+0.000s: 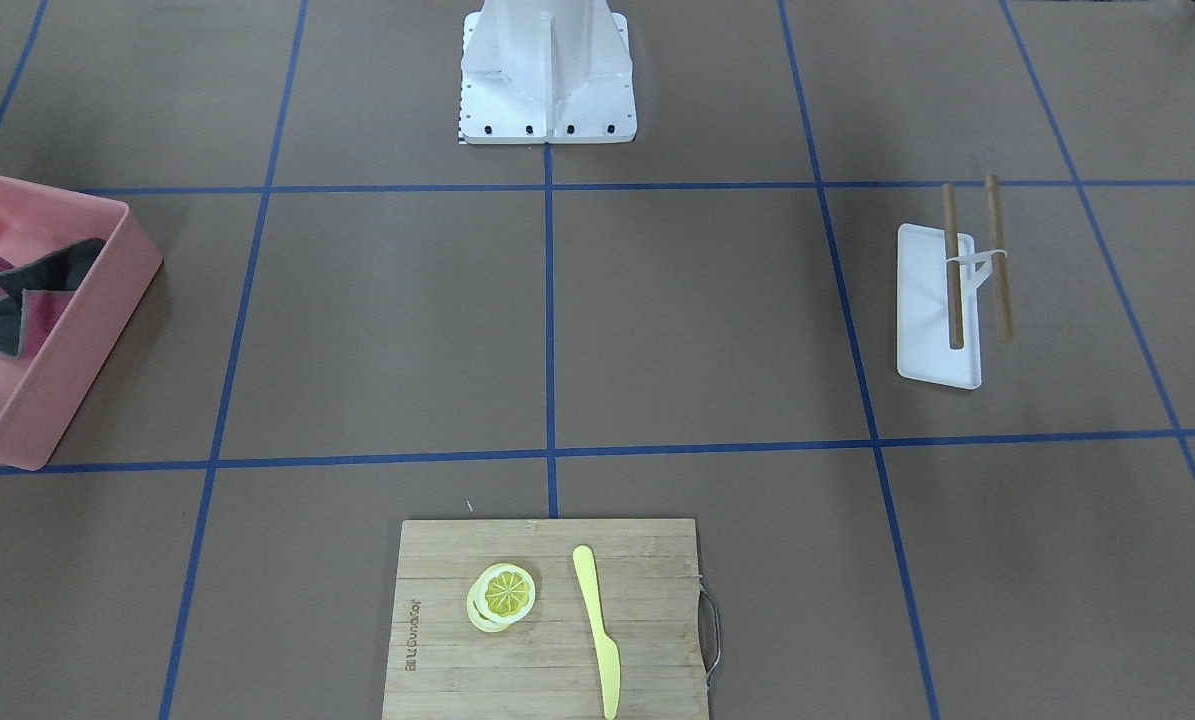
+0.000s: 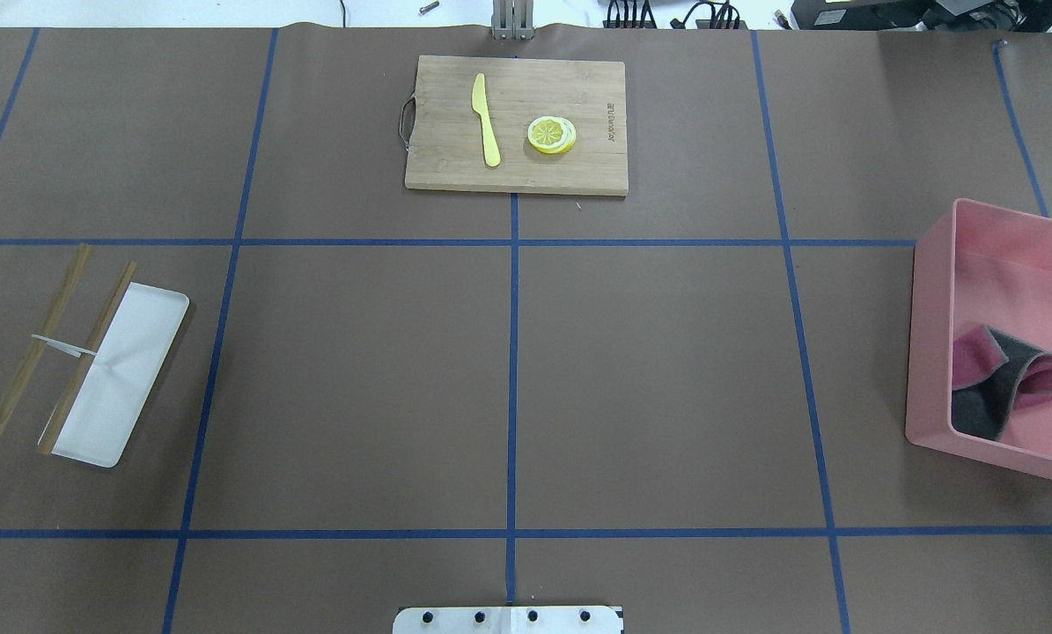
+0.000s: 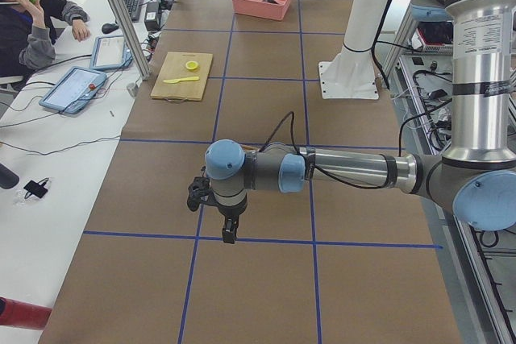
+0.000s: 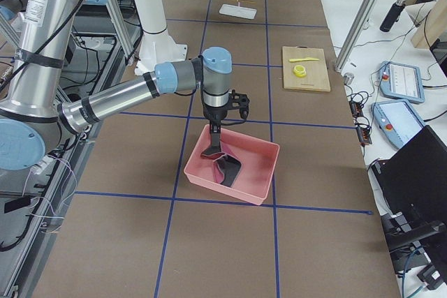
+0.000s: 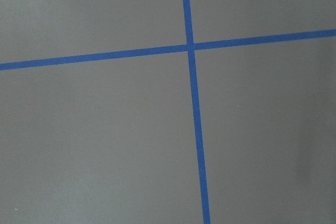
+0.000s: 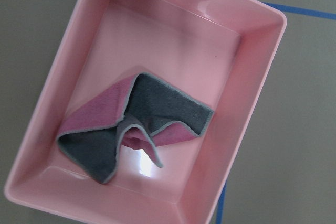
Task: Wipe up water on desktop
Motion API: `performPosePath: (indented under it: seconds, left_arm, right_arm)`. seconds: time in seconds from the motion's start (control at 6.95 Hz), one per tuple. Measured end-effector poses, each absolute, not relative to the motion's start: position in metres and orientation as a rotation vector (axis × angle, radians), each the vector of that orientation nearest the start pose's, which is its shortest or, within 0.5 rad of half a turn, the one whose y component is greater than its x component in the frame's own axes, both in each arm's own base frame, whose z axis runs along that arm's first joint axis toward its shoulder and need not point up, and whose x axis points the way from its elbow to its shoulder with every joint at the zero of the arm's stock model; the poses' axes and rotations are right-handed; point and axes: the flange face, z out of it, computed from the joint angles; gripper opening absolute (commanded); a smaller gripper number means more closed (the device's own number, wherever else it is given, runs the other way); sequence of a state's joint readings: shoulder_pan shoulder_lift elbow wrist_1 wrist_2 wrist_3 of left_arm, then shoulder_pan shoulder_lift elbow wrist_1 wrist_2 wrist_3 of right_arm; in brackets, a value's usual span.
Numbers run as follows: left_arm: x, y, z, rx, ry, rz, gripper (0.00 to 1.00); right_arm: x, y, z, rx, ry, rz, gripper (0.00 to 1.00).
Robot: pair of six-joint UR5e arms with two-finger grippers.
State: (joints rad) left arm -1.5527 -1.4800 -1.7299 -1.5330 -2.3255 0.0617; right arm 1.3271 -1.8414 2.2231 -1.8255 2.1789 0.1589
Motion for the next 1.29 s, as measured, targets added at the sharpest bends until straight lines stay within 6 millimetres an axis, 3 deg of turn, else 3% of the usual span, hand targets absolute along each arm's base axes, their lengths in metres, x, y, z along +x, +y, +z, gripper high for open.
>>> performPosePath:
  seconds: [0.29,0.58,0.86,1.29]
  left_arm:
    - [-0.057,-0.456,0.629,0.043,0.754,0.087,0.98]
    - [-0.057,-0.455,0.630,0.042,0.754,0.086,0.98]
    - [-0.057,-0.455,0.631,0.041,0.754,0.086,0.98]
    - [-0.057,-0.455,0.632,0.039,0.754,0.086,0.98]
  right_arm:
    - [0.032,-0.367,0.557,-0.020,-0.636,-0.183,1.00]
    - [0.060,-0.347,0.599,-0.033,-0.652,-0.150,1.00]
    - [0.067,-0.342,0.602,-0.005,-0.665,-0.139,1.00]
    - [0.068,-0.346,0.587,0.039,-0.668,-0.156,1.00]
